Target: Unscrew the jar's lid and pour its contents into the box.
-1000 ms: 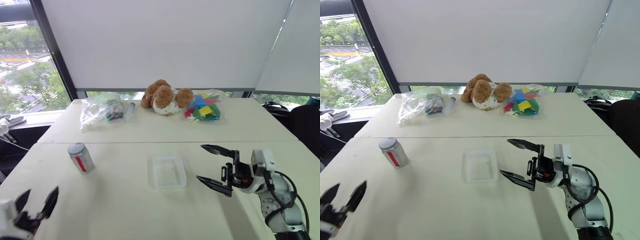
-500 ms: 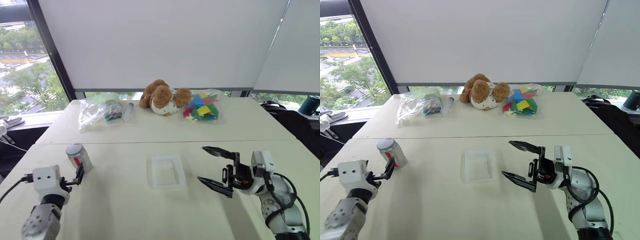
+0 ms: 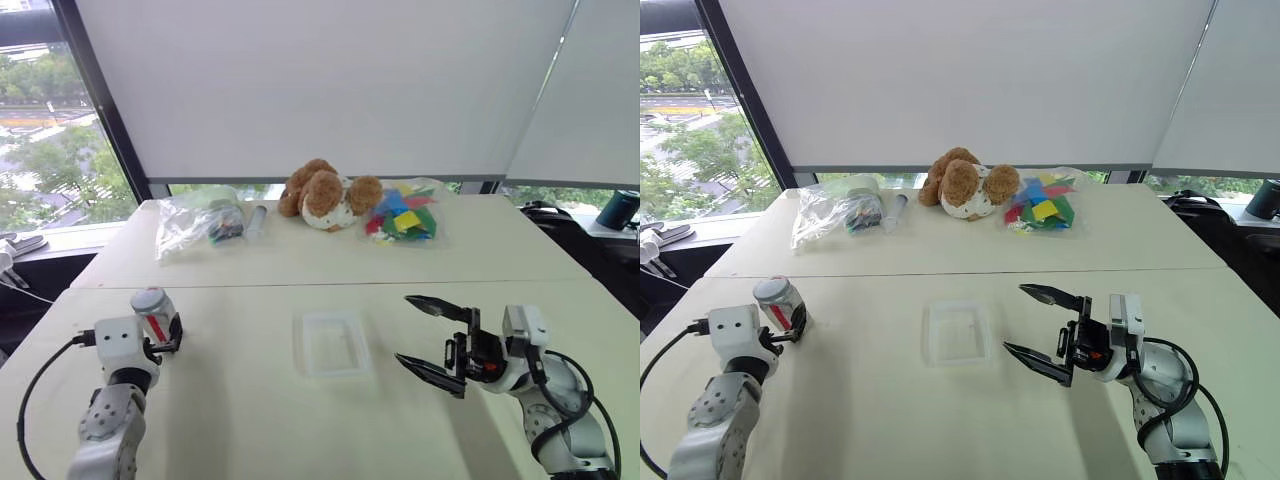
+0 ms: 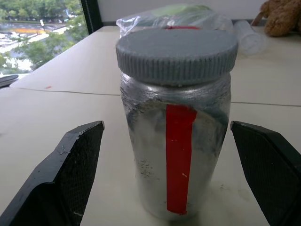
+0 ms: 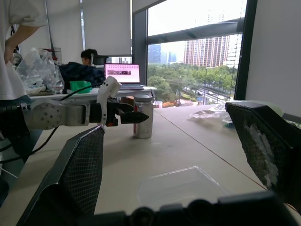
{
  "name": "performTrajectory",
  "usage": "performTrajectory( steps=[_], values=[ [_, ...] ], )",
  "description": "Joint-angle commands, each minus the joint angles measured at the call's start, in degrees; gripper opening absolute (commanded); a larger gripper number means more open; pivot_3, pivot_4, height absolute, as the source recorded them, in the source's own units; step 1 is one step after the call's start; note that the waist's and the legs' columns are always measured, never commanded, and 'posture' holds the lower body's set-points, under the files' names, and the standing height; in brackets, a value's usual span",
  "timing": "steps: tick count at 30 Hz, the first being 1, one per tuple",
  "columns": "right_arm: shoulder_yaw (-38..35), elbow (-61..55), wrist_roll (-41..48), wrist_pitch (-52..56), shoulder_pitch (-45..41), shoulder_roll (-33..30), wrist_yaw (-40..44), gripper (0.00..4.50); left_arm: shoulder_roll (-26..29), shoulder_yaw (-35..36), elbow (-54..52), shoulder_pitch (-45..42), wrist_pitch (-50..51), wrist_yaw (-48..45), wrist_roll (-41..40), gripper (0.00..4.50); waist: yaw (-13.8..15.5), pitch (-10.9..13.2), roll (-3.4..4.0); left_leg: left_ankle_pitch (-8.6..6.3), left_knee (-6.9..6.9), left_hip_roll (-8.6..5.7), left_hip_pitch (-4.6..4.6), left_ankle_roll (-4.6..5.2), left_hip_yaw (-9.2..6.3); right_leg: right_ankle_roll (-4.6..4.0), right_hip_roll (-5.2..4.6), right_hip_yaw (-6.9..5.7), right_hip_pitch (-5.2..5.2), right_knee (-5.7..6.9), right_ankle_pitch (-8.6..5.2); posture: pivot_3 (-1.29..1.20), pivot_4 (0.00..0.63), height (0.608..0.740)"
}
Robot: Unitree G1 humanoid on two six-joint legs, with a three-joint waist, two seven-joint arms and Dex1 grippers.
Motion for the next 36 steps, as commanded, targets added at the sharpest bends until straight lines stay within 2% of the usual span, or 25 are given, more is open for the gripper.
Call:
performTrajectory(
  steps=[1,8,11,14,17,20,22,25,27,29,32,36],
  values=[
    [-0.32,-2.03,-0.09,0.07,-0.97,-0.02,-0.57,4.5,0.55,-0.27,3.91,-3.12,-4.32,-0.54,1.27,4.44,-0.01,0.0,0.0,0.0,0.01,-0.01,0.0,0.0,0.0,0.0,-0.01,0.0,0.0,0.0,0.0,0.0,0.15,0.74],
    [-0.01,-1.93,-0.29,0.42,-1.44,0.32,-1.14,4.5,1.24,-1.85,11.49,-6.64,-9.79,-1.93,3.78,4.44,-0.08,0.0,0.0,0.01,-0.01,-0.01,0.0,-0.01,0.0,0.05,0.0,0.0,-0.03,0.02,0.03,0.0,0.15,0.74],
    [0.04,-1.92,-0.56,0.55,-1.71,0.6,-1.71,4.5,1.59,-1.93,12.64,-7.44,-11.17,-1.67,4.38,3.6,-0.05,0.0,0.0,0.01,-0.01,-0.01,0.0,-0.01,0.0,0.06,0.0,0.0,-0.02,0.02,0.03,0.0,0.15,0.74],
    [0.01,-2.06,-0.87,0.67,-1.69,0.79,-2.23,4.5,1.61,-2.24,11.9,-7.82,-12.01,-1.95,4.65,2.15,-0.05,0.0,0.0,0.01,0.0,-0.01,0.0,-0.01,0.0,0.06,0.0,0.0,-0.02,0.02,0.03,0.0,0.15,0.74],
    [0.11,-3.03,-0.9,1.18,-1.09,0.69,-3.11,4.5,2.21,-1.85,8.97,-7.99,-15.05,-5.06,2.49,2.1,-0.06,0.0,0.0,0.01,0.0,-0.02,0.0,-0.01,0.0,0.06,-0.01,0.0,-0.02,0.02,0.04,0.0,0.15,0.74],
    [-0.1,-4.76,-0.32,3.01,-0.62,0.34,-4.94,4.5,3.44,-1.34,4.3,-8.14,-15.62,-11.89,-3.78,2.1,-0.07,0.0,0.0,0.01,0.0,-0.02,-0.02,-0.01,-0.01,0.06,-0.01,0.0,-0.04,0.03,0.03,0.0,0.15,0.74],
    [-0.46,-7.29,1.16,6.08,-1.08,-0.1,-7.41,4.5,6.65,-2.97,-0.18,-7.57,-11.5,-19.07,-8.4,2.1,-0.09,0.0,0.0,0.01,-0.01,-0.01,-0.03,-0.01,-0.01,0.05,-0.02,0.01,-0.05,0.03,0.03,0.0,0.15,0.74],
    [1.99,-16.54,3.1,18.72,-4.92,-2.78,-16.75,4.5,16.02,-7.68,-9.17,-7.51,-1.53,-35.16,-18.39,2.1,-0.33,0.05,0.09,0.01,-0.02,0.0,-0.1,-0.02,-0.01,0.02,-0.02,0.04,-0.16,0.09,0.02,0.0,0.15,0.74],
    [3.26,-20.49,5.59,26.71,-8.56,-3.32,-23.49,4.5,19.86,-10.39,-11.36,-9.22,3.2,-40.54,-21.7,2.1,-0.44,0.07,0.25,0.01,-0.02,-0.02,-0.1,-0.02,0.02,-0.19,-0.04,0.09,-0.2,0.11,-0.1,0.0,0.15,0.74],
    [4.5,-22.55,9.3,32.64,-12.91,-2.98,-26.87,4.5,21.76,-12.86,-12.22,-11.33,5.95,-43.43,-22.59,2.1,-0.35,0.07,0.26,0.02,-0.03,-0.01,-0.07,-0.02,0.0,-0.2,-0.03,0.08,-0.17,0.12,-0.1,0.0,0.15,0.74],
    [7.72,-23.84,11.21,39.38,-19.4,-2.44,-29.69,4.5,21.94,-16.36,-12.42,-14.34,7.85,-46.9,-22.73,2.1,-0.4,0.07,0.25,0.02,-0.05,0.01,-0.08,-0.01,-0.03,-0.2,0.01,0.07,-0.17,0.1,-0.1,0.0,0.15,0.74],
    [11.67,-22.84,10.7,45.67,-26.14,-1.15,-32.53,4.5,19.3,-19.63,-10.57,-17.92,6.72,-49.06,-21.04,2.1,-0.36,0.1,0.21,0.02,-0.05,0.0,-0.11,0.0,-0.02,-0.18,0.02,0.07,-0.19,0.08,-0.09,0.0,0.15,0.74]
  ],
)
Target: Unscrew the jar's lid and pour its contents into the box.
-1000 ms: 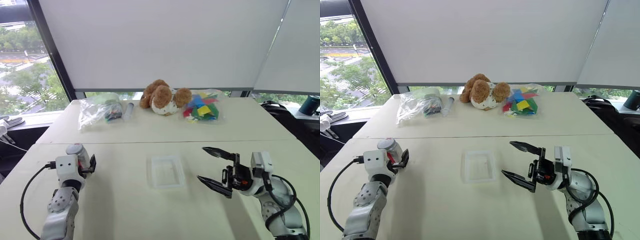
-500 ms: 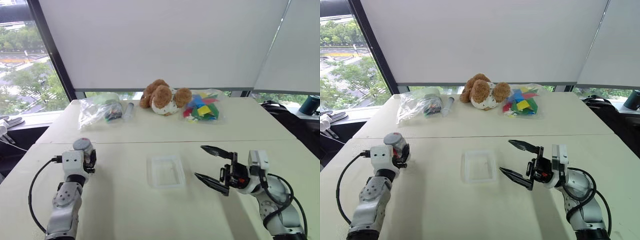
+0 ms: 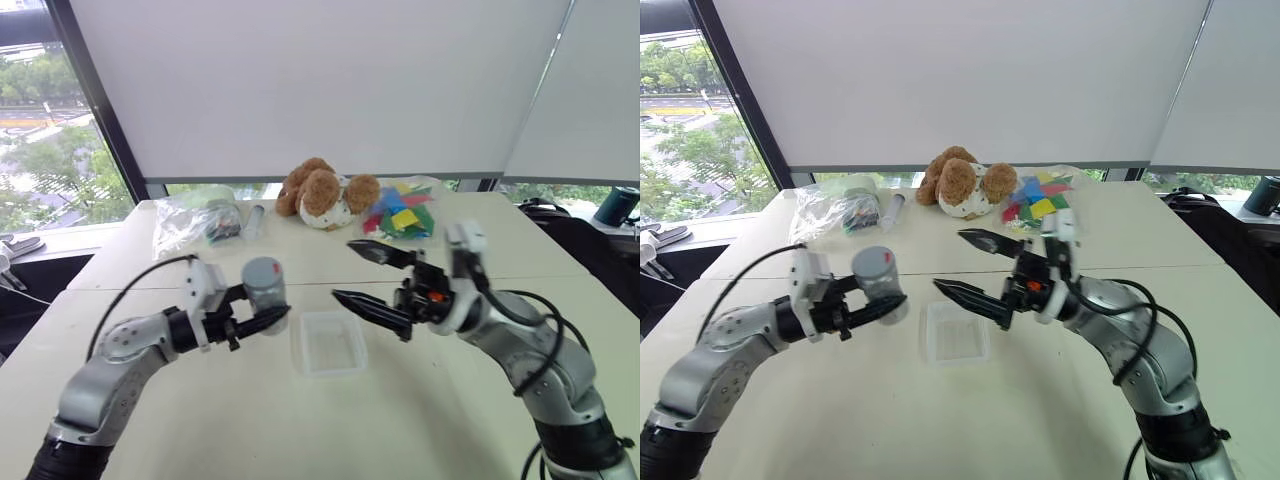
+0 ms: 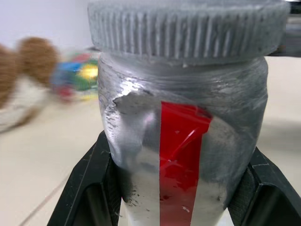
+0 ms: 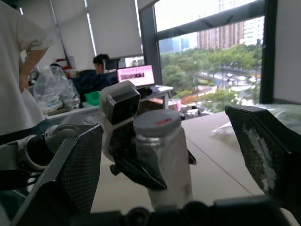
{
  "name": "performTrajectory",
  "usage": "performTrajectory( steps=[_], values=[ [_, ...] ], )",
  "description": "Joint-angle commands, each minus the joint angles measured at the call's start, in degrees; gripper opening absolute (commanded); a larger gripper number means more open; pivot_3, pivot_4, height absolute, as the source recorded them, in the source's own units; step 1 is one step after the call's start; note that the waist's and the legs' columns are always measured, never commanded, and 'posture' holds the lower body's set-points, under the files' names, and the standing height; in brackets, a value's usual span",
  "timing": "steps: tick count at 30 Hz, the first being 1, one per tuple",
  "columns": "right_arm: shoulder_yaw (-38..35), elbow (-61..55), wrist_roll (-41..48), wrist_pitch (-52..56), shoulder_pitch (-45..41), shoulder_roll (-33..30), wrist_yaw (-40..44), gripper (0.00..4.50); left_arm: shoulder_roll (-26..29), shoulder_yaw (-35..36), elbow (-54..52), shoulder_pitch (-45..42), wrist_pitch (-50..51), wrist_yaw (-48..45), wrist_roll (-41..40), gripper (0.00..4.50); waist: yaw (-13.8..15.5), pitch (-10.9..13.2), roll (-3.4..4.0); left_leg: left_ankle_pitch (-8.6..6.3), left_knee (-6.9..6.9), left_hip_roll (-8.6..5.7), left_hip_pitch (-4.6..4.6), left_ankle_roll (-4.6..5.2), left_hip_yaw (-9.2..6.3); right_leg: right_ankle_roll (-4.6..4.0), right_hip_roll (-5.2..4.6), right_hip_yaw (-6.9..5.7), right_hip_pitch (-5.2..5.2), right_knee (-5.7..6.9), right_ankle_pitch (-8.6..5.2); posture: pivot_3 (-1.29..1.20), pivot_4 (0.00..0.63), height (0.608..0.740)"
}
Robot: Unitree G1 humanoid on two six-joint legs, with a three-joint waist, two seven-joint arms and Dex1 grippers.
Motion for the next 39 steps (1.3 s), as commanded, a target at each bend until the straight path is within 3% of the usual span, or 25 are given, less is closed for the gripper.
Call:
performTrajectory(
  steps=[1,9,21,25,31,35,38,39],
  values=[
    [2.49,-0.72,0.47,4.9,-5.1,1.33,-2.23,4.5,-1.72,-1.93,0.0,-3.0,-1.06,-1.99,0.8,2.1,0.03,0.0,-0.02,0.0,0.0,0.0,-0.02,0.0,0.0,0.01,0.01,-0.01,-0.01,0.0,0.01,0.0,0.15,0.74],
    [5.14,0.72,-2.45,7.44,-8.25,2.19,-0.68,4.5,-4.76,-6.69,-1.25,-1.71,-2.12,-3.89,3.96,2.1,0.02,0.0,-0.02,0.0,0.0,-0.02,-0.02,0.0,0.0,0.17,0.01,-0.01,-0.01,0.0,0.1,0.0,0.15,0.74],
    [6.12,0.84,-5.23,7.81,-7.06,0.51,4.79,4.5,-5.89,-7.62,-4.21,0.74,-2.43,-3.18,6.19,2.1,-0.25,0.0,-0.02,0.0,-0.01,0.02,-0.01,0.01,-0.01,0.18,0.06,0.0,-0.02,0.01,0.1,0.0,0.15,0.74],
    [6.14,1.21,-6.19,7.01,-6.71,0.86,6.21,3.17,-5.85,-7.5,-4.48,0.78,-2.28,-3.1,6.12,2.1,-0.16,0.0,-0.02,0.0,0.0,0.02,-0.01,0.01,-0.02,0.18,0.06,-0.01,-0.01,0.01,0.1,0.0,0.15,0.74],
    [6.36,3.55,-7.82,6.26,-7.17,-0.02,9.5,0.06,-6.25,-6.82,-3.58,-0.88,-2.11,-3.21,5.47,2.1,-0.16,0.0,-0.02,0.0,0.0,0.01,-0.01,0.01,-0.02,0.18,0.06,-0.01,0.0,0.01,0.1,0.0,0.15,0.74],
    [5.14,6.12,-7.16,4.36,-8.55,0.64,12.81,0.02,-6.21,-6.49,-3.63,-1.24,-1.9,-3.98,4.78,2.1,-0.21,0.0,-0.02,0.0,0.0,0.01,-0.01,0.01,-0.02,0.18,0.07,-0.01,0.0,0.01,0.1,0.0,0.15,0.74],
    [2.31,7.09,-0.22,8.88,-10.34,-0.46,16.49,0.02,-5.88,-6.6,-3.0,-1.37,-2.2,-4.82,5.04,2.1,-0.2,0.0,-0.02,0.0,-0.01,0.02,-0.01,0.01,-0.02,0.19,0.07,-0.01,-0.01,0.01,0.11,0.0,0.15,0.74],
    [1.74,6.76,0.73,9.19,-10.45,-0.78,17.24,0.54,-5.65,-6.78,-2.75,-1.38,-2.61,-5.21,5.48,2.1,-0.18,0.01,-0.01,0.0,-0.01,0.02,-0.01,0.01,-0.03,0.19,0.07,-0.02,-0.01,0.01,0.11,0.0,0.15,0.74]
  ],
)
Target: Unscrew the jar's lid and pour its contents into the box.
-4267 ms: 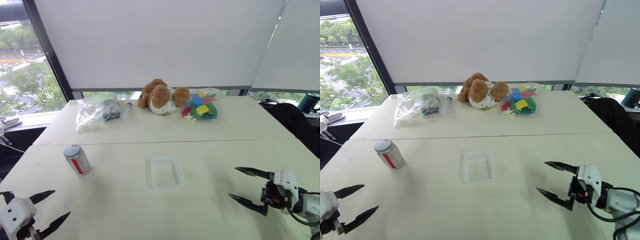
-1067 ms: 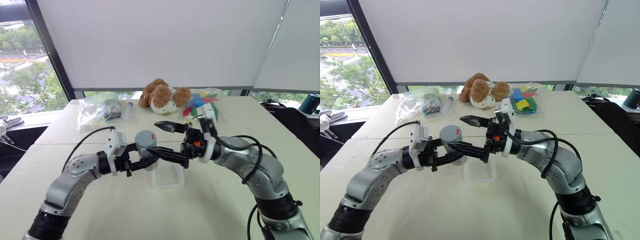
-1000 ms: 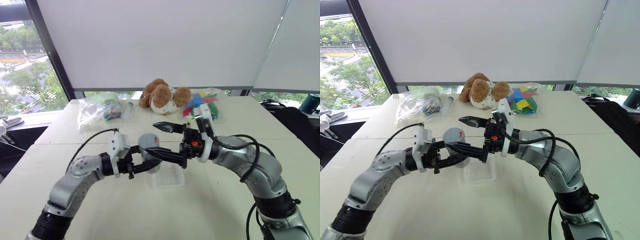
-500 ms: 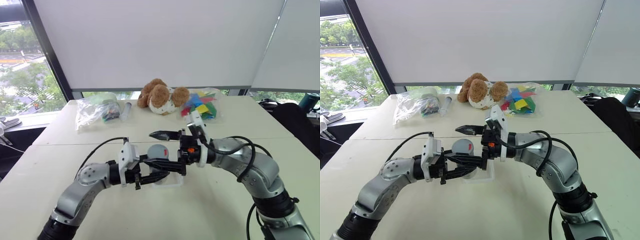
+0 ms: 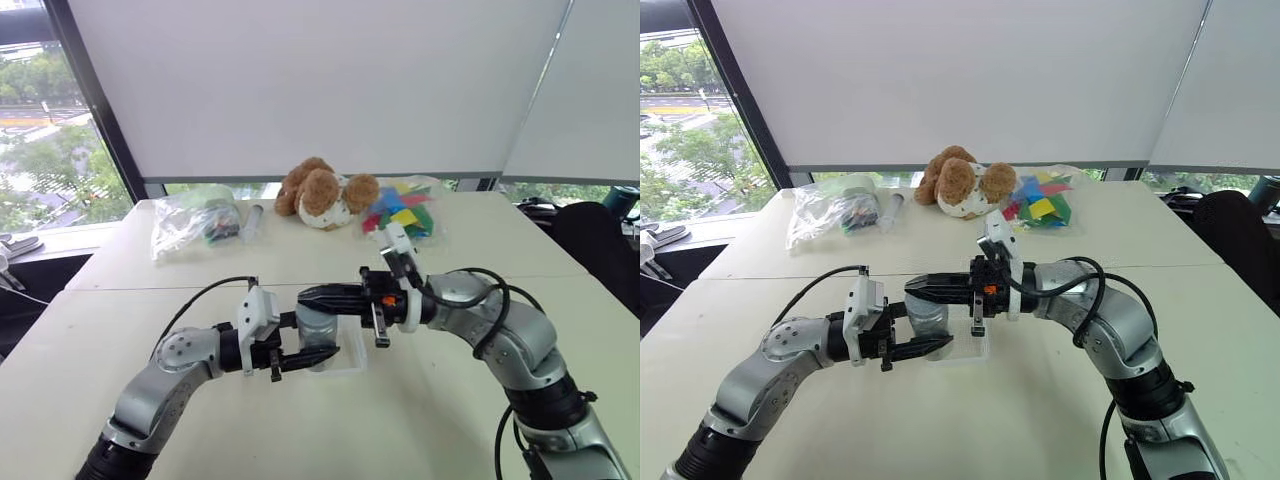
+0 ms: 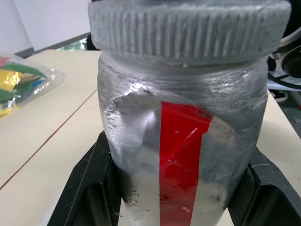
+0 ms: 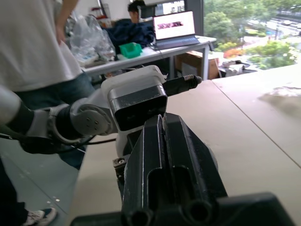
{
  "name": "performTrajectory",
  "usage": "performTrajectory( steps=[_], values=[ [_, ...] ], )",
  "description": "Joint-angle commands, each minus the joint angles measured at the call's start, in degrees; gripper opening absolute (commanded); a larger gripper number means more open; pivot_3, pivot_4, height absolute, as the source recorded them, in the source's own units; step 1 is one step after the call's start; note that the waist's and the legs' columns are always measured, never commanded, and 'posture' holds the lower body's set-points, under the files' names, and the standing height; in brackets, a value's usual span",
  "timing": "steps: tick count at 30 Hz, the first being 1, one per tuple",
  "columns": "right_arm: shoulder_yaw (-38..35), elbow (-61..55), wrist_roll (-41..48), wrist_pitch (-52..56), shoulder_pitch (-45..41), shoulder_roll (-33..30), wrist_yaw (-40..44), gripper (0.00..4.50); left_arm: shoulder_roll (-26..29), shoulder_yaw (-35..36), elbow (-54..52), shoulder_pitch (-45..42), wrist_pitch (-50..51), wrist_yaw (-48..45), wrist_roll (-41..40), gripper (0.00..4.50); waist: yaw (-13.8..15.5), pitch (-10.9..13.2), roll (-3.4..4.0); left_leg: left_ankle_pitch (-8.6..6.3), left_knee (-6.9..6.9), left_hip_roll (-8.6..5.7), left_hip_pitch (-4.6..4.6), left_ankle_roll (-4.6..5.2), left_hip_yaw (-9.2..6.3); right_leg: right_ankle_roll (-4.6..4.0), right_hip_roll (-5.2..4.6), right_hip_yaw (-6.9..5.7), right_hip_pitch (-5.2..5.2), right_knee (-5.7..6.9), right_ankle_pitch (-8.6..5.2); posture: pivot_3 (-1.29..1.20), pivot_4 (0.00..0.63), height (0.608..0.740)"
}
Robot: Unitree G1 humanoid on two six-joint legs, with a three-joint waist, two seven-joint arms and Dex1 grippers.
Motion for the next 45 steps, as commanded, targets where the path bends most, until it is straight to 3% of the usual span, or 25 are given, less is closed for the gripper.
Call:
performTrajectory(
  steps=[1,8,20,22,26,30,38,42,45],
  values=[
    [-3.45,-1.41,5.8,3.52,-2.02,-1.48,2.96,0.93,0.47,1.47,-0.97,-1.07,-1.71,-1.16,-0.36,2.1,0.04,0.0,0.0,0.0,0.0,0.0,0.0,0.0,0.0,0.0,0.0,0.0,0.0,0.0,0.0,0.0,0.15,0.74],
    [-0.77,-2.9,-0.4,0.63,-1.52,-1.33,0.83,4.45,-0.15,1.53,0.06,-1.11,-2.05,-0.96,-0.1,2.1,0.0,0.01,0.0,0.0,0.0,0.01,0.0,0.0,0.0,0.0,0.0,0.01,-0.01,0.0,0.0,0.0,0.15,0.74],
    [1.29,-1.1,-5.85,-1.99,-0.89,0.14,0.15,4.45,-0.56,0.86,-0.08,-1.15,-1.91,-0.82,0.09,2.1,0.02,0.01,0.0,0.0,0.0,0.01,0.0,0.0,0.0,0.0,0.0,0.01,-0.01,0.0,0.0,0.0,0.15,0.74],
    [1.03,-0.78,-5.93,-2.46,-1.03,0.67,0.28,3.93,-0.5,0.83,-0.07,-1.19,-1.84,-0.85,0.12,2.1,0.01,0.01,0.0,0.0,0.0,0.01,0.0,0.0,0.0,0.0,0.0,0.01,-0.01,0.0,0.0,0.0,0.15,0.74],
    [0.65,-0.59,-5.5,-2.8,-0.85,0.76,2.01,2.29,-0.29,0.8,-0.29,-1.0,-1.8,-0.92,0.02,2.1,0.04,0.01,0.0,0.0,0.0,0.01,0.0,0.0,0.0,0.0,0.0,0.0,0.0,0.0,0.0,0.0,0.15,0.74],
    [0.44,0.29,-3.73,-3.4,-1.35,0.0,7.12,2.3,0.52,0.7,-0.11,-1.17,-2.0,-3.0,-0.7,2.1,0.03,0.01,0.0,0.0,0.0,0.0,0.0,0.0,0.0,0.0,0.0,0.0,0.0,-0.01,0.0,0.0,0.15,0.74],
    [3.67,7.93,-3.05,-4.57,-7.4,-2.88,25.96,2.3,4.24,-2.07,-0.56,-2.37,-2.38,-18.15,-5.39,2.1,-0.83,0.02,0.02,0.0,-0.01,0.01,0.0,0.0,-0.01,0.0,0.01,-0.03,0.01,0.0,0.0,0.0,0.15,0.74],
    [3.02,10.54,-3.11,-5.45,-9.13,-1.71,27.18,2.3,4.59,-2.06,-1.62,-2.89,-1.39,-19.97,-7.06,2.1,-0.97,0.02,0.01,0.0,-0.01,0.01,0.0,0.0,-0.03,0.01,0.01,-0.04,0.0,0.0,0.0,0.0,0.15,0.74],
    [0.41,9.58,-1.15,-4.58,-8.65,-0.99,24.32,3.71,4.49,-0.78,-1.98,-2.29,-0.85,-18.0,-7.33,2.1,-0.95,0.03,0.02,0.0,-0.01,0.01,0.0,0.0,-0.06,0.02,0.01,-0.04,0.0,0.0,0.01,0.0,0.15,0.74]
  ],
)
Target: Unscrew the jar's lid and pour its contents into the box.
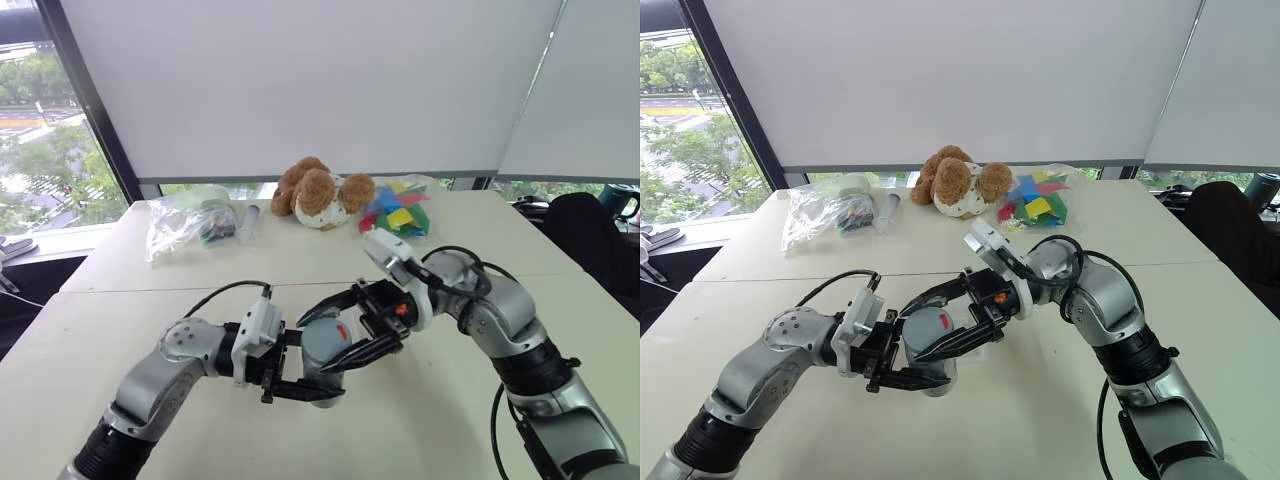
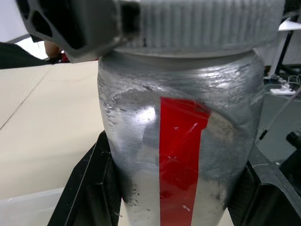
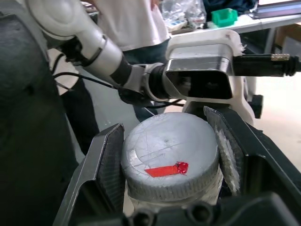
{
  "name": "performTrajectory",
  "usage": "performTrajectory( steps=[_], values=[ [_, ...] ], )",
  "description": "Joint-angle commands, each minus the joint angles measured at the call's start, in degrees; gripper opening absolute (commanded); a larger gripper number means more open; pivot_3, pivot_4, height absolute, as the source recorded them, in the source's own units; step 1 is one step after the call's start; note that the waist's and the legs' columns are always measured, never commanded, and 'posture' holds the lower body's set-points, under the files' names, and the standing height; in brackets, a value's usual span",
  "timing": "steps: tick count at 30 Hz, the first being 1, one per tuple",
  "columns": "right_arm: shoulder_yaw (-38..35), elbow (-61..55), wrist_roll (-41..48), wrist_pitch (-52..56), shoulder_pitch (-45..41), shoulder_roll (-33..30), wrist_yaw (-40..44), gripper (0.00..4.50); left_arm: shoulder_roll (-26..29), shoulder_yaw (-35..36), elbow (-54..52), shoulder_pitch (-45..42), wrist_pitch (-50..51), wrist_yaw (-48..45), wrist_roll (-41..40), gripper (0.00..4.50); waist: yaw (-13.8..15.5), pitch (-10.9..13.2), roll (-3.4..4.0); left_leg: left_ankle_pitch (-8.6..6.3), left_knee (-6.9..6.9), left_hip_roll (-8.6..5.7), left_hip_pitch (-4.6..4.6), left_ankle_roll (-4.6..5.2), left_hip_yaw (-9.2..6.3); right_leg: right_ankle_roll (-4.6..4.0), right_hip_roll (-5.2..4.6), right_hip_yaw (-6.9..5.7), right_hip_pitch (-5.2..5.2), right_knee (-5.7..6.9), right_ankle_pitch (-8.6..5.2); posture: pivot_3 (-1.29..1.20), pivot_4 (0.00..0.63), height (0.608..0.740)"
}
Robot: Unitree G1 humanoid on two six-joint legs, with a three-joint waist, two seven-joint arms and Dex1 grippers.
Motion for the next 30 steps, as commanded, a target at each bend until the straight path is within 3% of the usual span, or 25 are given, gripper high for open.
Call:
performTrajectory(
  steps=[1,2,9,17,30],
  values=[
    [-6.96,-0.73,2.4,-0.74,-0.55,-0.03,-3.23,4.15,0.74,2.71,-2.52,1.01,-0.18,-0.14,-1.93,2.1,0.03,0.01,0.01,0.0,0.0,0.0,-0.01,0.0,0.0,0.0,-0.01,0.01,-0.02,0.0,0.0,0.0,0.15,0.74],
    [-8.35,-1.24,2.91,-0.73,0.14,0.29,-4.87,4.41,0.76,3.31,-2.38,1.42,-0.3,0.67,-1.73,2.1,0.05,0.01,0.01,0.0,0.0,0.0,-0.01,0.0,0.0,0.0,-0.01,0.01,-0.01,0.0,0.0,0.0,0.15,0.74],
    [-15.02,-8.96,5.52,3.08,6.79,-0.63,-16.69,4.41,-0.37,8.54,0.16,4.95,-2.98,9.92,2.39,2.1,0.17,0.01,0.01,0.0,-0.03,-0.01,-0.01,0.0,-0.02,-0.01,-0.05,0.02,-0.02,0.0,0.0,0.0,0.15,0.74],
    [-7.4,-13.57,-0.96,3.89,7.14,2.89,-27.49,4.41,-4.23,6.44,0.61,3.38,-3.85,14.81,5.26,2.1,0.12,0.01,0.01,0.0,-0.02,-0.01,-0.01,-0.01,0.0,-0.01,-0.04,0.02,-0.03,0.0,0.0,0.0,0.15,0.74],
    [-3.08,-5.69,-7.6,-1.26,2.54,7.64,-27.31,4.41,-5.95,3.67,-1.32,3.67,-3.04,15.81,5.59,2.1,0.07,0.01,0.01,0.0,-0.03,-0.02,-0.01,-0.01,-0.01,0.01,0.0,0.01,-0.04,0.02,0.01,0.0,0.15,0.74]
  ],
)
